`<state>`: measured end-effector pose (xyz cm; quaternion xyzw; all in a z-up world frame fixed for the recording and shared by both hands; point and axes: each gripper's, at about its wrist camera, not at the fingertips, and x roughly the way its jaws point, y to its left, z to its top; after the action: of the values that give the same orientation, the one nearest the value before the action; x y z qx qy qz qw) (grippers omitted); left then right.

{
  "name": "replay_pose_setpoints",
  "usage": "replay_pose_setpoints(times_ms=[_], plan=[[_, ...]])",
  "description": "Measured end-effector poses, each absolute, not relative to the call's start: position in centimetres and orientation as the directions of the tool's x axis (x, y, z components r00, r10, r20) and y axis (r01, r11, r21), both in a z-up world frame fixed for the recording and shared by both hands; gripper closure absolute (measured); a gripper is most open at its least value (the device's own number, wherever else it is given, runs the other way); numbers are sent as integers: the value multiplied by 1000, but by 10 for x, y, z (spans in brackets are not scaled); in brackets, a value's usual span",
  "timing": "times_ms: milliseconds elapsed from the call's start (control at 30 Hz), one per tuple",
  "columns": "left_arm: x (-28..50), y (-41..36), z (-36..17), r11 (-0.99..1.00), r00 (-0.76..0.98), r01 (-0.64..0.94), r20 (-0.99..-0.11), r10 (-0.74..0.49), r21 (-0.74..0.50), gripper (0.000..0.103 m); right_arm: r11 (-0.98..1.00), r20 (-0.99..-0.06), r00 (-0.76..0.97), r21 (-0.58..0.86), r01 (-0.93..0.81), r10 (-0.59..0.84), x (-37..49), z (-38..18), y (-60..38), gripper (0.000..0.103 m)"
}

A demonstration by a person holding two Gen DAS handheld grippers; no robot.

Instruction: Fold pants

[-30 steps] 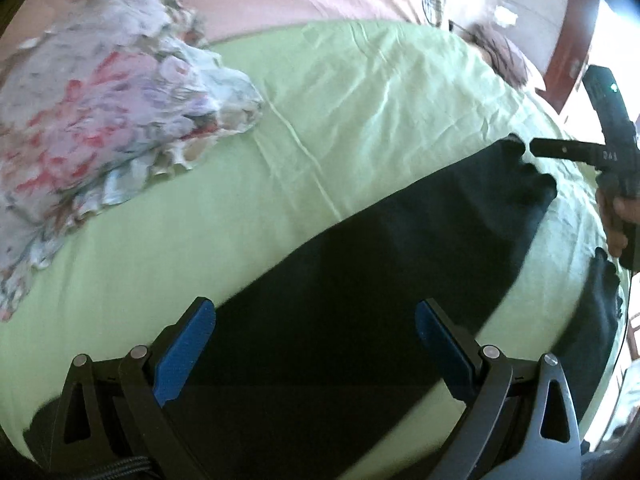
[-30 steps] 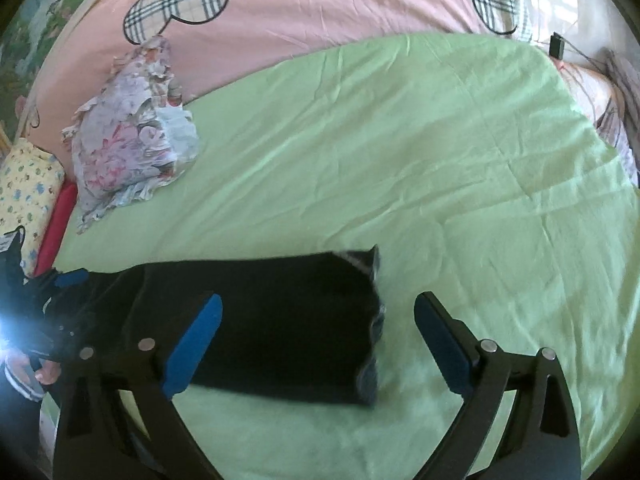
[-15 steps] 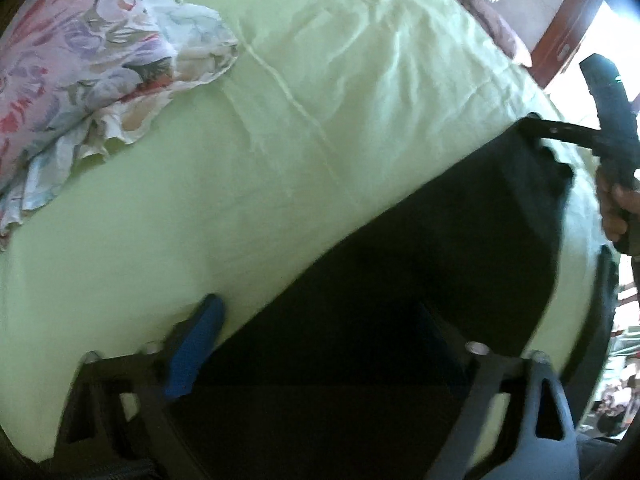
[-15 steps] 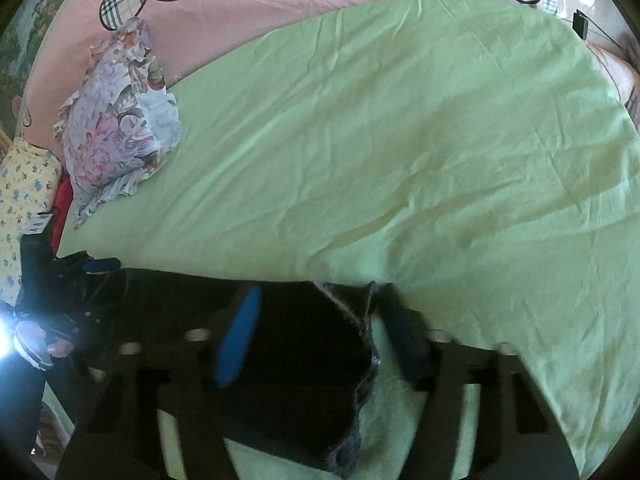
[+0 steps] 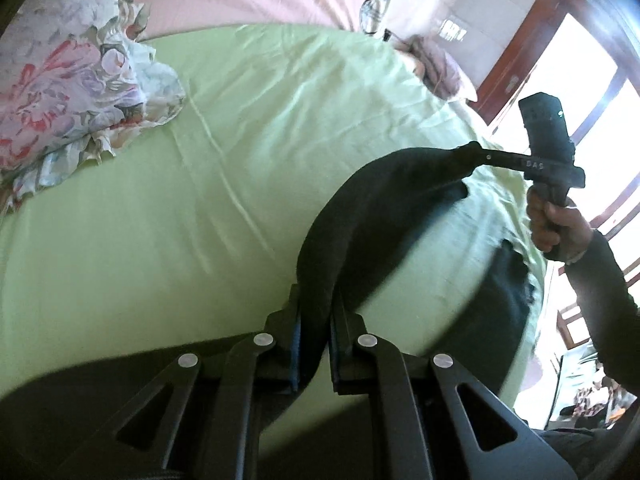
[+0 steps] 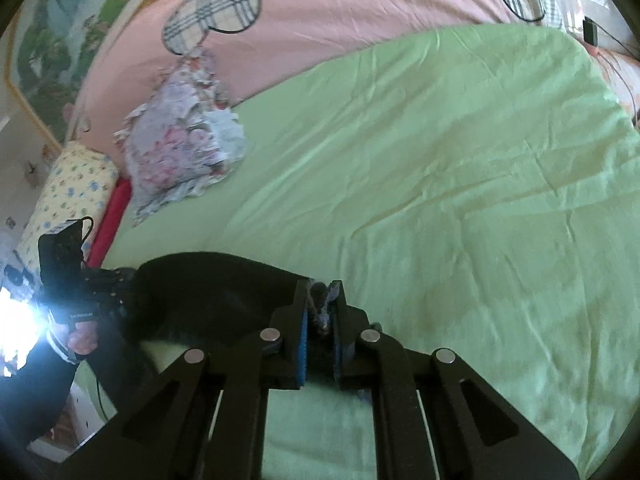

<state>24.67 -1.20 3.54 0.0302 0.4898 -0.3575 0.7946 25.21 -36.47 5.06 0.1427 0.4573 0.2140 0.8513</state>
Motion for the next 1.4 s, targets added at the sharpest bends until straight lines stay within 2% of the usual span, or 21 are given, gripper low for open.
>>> replay_pose_setpoints(times_ms=[400,967,1167,1300,1400], plan=[[133,-20,37,709,289,641,-764,-577,-294,94,829,-650,515,420,-369,558,151,70,-385,93],[69,-17,18,704,357,682,-748,-559,-201,94,837,-662,528,319,-445,532,63,62,-390,93],[60,-25,-5,705,355,692,-778,-518,-154,93,859,-733,487,268,-435,475,53,40,-381,94],[58,-29,-15,704,353,697,-787,-506,-140,85,868,-747,478,271,-415,462,52,27,-386,94],[51,-31,-14,696,359,707,-784,-506,-125,69,872,-750,475,280,-402,460,55,25,-386,94]])
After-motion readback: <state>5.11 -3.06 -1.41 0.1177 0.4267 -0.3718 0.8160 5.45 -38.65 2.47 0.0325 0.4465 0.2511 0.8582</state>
